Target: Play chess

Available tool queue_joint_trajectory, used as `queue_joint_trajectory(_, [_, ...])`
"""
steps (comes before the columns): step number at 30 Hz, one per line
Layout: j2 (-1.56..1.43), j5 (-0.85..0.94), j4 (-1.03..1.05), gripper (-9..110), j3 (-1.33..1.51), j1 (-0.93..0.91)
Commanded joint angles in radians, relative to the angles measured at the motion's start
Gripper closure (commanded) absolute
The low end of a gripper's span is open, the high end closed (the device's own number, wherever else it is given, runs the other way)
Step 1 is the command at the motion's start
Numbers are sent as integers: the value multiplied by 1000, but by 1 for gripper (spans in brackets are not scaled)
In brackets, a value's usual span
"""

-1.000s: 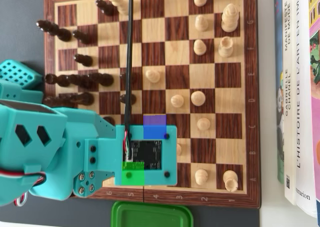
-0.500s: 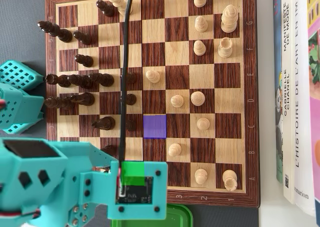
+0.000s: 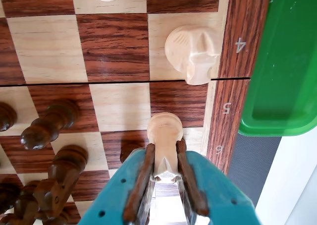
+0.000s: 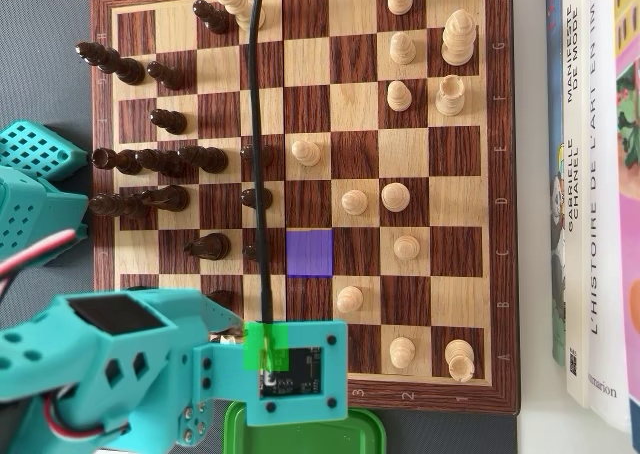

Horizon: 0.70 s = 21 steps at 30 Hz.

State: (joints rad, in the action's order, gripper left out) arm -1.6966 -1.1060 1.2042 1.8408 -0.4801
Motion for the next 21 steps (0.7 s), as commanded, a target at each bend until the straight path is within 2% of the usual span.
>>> queue_joint_trajectory(1, [2,6,-28,97,-21,-14])
queue_joint_trajectory(21, [92,8,-34,97,-77,-15])
